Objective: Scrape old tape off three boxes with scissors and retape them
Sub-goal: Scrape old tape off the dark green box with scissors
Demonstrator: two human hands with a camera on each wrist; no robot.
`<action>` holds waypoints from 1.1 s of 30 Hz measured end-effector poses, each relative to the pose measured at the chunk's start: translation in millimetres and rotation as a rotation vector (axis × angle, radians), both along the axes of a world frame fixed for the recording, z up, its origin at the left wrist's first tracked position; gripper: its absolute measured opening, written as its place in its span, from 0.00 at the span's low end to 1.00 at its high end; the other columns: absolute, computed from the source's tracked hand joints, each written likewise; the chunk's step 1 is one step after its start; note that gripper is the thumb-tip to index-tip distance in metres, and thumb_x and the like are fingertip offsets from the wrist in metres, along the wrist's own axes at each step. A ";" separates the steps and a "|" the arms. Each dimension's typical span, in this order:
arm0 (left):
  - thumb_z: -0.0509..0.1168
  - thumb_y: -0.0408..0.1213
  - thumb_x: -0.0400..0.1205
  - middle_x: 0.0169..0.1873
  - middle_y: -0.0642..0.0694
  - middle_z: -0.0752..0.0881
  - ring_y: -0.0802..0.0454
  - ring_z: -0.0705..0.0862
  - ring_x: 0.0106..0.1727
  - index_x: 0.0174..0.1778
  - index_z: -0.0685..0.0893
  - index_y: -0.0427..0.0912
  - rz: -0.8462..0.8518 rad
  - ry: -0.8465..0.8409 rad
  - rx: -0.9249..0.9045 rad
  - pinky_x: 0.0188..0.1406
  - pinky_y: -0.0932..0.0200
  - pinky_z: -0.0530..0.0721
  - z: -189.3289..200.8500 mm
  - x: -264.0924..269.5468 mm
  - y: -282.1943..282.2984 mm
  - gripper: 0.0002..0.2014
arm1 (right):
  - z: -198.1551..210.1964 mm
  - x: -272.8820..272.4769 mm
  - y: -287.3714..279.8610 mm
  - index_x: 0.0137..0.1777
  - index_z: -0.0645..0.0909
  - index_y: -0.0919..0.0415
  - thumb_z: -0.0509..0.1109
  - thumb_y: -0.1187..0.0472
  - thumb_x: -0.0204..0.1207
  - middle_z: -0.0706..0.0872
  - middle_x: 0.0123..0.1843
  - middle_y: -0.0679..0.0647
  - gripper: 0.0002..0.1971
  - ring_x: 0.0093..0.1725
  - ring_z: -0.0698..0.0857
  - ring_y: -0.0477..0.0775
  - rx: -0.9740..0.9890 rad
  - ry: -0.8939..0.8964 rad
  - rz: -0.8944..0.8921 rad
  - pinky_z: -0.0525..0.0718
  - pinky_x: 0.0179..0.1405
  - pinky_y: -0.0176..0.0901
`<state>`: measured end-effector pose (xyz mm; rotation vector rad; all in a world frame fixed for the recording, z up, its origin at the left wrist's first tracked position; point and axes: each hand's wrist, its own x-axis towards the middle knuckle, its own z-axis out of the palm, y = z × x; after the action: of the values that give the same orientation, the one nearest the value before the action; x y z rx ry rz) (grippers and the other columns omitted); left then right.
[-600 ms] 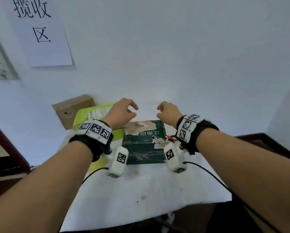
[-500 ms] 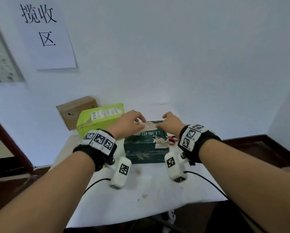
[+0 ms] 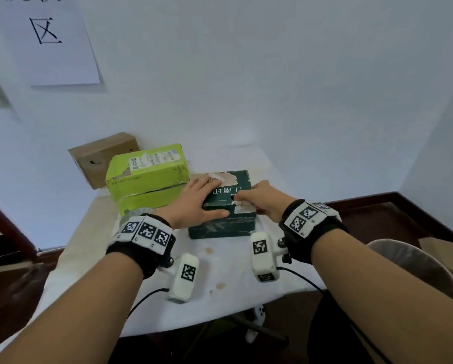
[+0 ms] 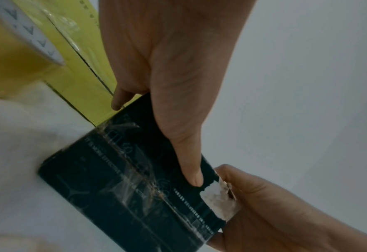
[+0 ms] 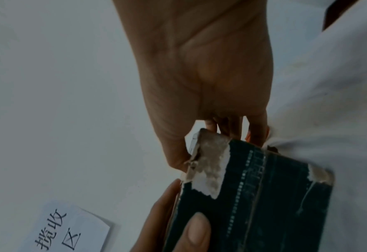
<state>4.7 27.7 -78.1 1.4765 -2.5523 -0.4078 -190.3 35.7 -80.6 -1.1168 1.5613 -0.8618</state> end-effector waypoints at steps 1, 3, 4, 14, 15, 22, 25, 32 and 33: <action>0.65 0.62 0.77 0.85 0.47 0.49 0.47 0.43 0.85 0.84 0.54 0.54 0.005 0.005 -0.011 0.82 0.49 0.45 0.1 -0.5 1.6 0.42 | 2.5 1.2 3.3 0.67 0.69 0.70 0.83 0.53 0.52 0.86 0.55 0.64 0.44 0.47 0.89 0.57 0.012 -0.035 -0.004 0.89 0.47 0.51; 0.66 0.60 0.77 0.85 0.47 0.48 0.47 0.42 0.85 0.84 0.53 0.54 0.014 0.010 -0.033 0.82 0.51 0.44 -0.1 -0.5 5.1 0.42 | 2.0 -3.0 6.1 0.63 0.73 0.67 0.79 0.56 0.69 0.87 0.54 0.59 0.27 0.44 0.87 0.52 0.023 -0.112 0.016 0.87 0.44 0.46; 0.66 0.60 0.77 0.85 0.48 0.48 0.48 0.42 0.85 0.84 0.53 0.54 0.017 0.010 -0.042 0.81 0.51 0.44 -0.5 0.1 5.8 0.43 | 0.4 -7.3 5.8 0.60 0.76 0.63 0.75 0.54 0.74 0.86 0.52 0.56 0.20 0.44 0.85 0.50 0.036 -0.144 0.012 0.85 0.44 0.43; 0.65 0.61 0.78 0.85 0.47 0.46 0.46 0.41 0.84 0.84 0.50 0.55 0.016 -0.030 -0.013 0.82 0.50 0.43 0.6 -0.3 5.5 0.43 | -27.1 -45.0 -19.0 0.68 0.77 0.65 0.64 0.67 0.79 0.78 0.70 0.61 0.17 0.69 0.76 0.59 -0.094 0.408 -0.232 0.75 0.68 0.48; 0.65 0.61 0.78 0.85 0.47 0.46 0.46 0.41 0.84 0.84 0.50 0.55 0.017 -0.032 -0.008 0.82 0.50 0.44 0.6 -0.6 5.2 0.43 | -28.1 -45.9 -23.0 0.70 0.75 0.63 0.66 0.65 0.79 0.77 0.72 0.60 0.19 0.70 0.75 0.59 -0.085 0.432 -0.195 0.74 0.69 0.47; 0.64 0.62 0.77 0.85 0.47 0.45 0.46 0.41 0.84 0.84 0.49 0.55 0.015 -0.066 0.018 0.83 0.48 0.44 1.8 0.0 3.3 0.44 | -27.5 -37.9 -43.0 0.76 0.71 0.64 0.70 0.56 0.78 0.76 0.73 0.60 0.27 0.71 0.76 0.60 0.081 0.764 0.136 0.76 0.69 0.48; 0.64 0.62 0.77 0.85 0.47 0.46 0.46 0.41 0.84 0.84 0.49 0.55 0.016 -0.061 0.012 0.83 0.48 0.44 1.7 -0.3 2.6 0.44 | -33.6 -39.0 -48.1 0.64 0.81 0.67 0.75 0.53 0.73 0.86 0.59 0.59 0.23 0.59 0.83 0.57 0.138 0.881 0.150 0.82 0.58 0.44; 0.64 0.63 0.77 0.85 0.47 0.48 0.46 0.43 0.84 0.84 0.51 0.55 0.005 -0.071 -0.004 0.83 0.49 0.45 0.8 -1.2 0.6 0.44 | -43.6 -52.4 -41.2 0.39 0.78 0.63 0.71 0.69 0.72 0.84 0.40 0.61 0.04 0.46 0.86 0.63 -0.025 0.538 -0.159 0.80 0.37 0.44; 0.64 0.64 0.76 0.85 0.46 0.48 0.46 0.44 0.84 0.84 0.51 0.54 0.005 -0.070 0.000 0.83 0.48 0.45 0.5 -1.0 0.1 0.44 | -45.8 -55.2 -39.1 0.34 0.76 0.62 0.70 0.70 0.72 0.84 0.37 0.61 0.08 0.43 0.86 0.62 -0.062 0.426 -0.192 0.83 0.43 0.49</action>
<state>3.6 27.8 -77.6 1.5226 -2.6017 -0.3608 -245.5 -3.4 -126.4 -1.2685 2.0300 -0.8385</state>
